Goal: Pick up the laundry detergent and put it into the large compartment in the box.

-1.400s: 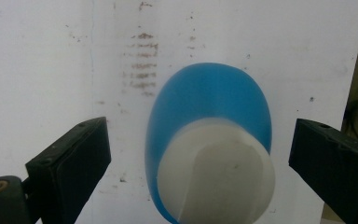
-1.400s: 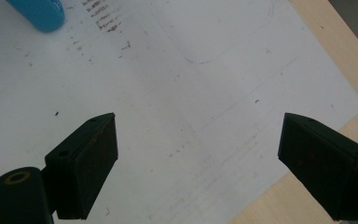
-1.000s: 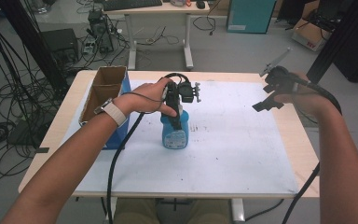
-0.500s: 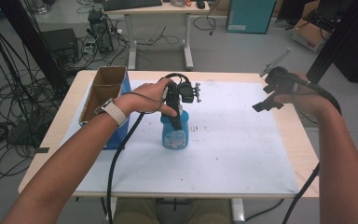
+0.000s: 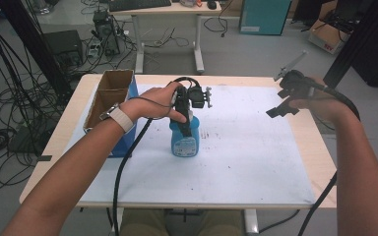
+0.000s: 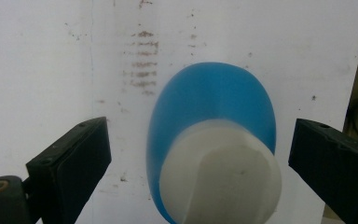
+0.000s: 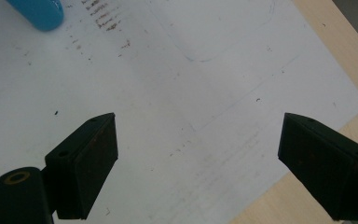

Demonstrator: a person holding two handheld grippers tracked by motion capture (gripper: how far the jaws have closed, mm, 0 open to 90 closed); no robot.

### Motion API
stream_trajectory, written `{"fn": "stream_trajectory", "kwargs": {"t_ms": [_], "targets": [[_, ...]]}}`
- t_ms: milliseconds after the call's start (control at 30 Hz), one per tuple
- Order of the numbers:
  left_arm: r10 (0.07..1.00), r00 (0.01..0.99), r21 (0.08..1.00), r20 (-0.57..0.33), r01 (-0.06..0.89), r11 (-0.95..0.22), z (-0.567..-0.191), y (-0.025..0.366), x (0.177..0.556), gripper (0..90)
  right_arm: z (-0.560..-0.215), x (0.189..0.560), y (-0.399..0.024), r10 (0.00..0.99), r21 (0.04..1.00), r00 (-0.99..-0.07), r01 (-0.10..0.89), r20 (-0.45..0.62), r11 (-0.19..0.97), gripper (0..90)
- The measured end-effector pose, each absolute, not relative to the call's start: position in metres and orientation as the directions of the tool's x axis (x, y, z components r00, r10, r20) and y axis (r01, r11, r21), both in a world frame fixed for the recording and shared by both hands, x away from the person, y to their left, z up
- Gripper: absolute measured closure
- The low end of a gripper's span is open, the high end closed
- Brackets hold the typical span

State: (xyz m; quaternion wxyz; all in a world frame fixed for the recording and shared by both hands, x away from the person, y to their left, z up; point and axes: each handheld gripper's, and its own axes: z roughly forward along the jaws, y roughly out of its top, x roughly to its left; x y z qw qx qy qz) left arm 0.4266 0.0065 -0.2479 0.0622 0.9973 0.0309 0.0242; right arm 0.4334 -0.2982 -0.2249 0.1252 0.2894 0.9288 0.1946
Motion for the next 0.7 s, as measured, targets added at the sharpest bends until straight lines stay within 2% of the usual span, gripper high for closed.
{"fn": "stream_trajectory", "kwargs": {"t_ms": [700], "targets": [[0.065, 0.997, 0.122, 0.044, 0.059, -0.991, -0.2481, 0.0068, 0.4275, 6.1, -0.2246, 0.4339, -0.2988, 0.587, 0.438, -0.801, 0.488, -0.12, 0.755, 11.8]]}}
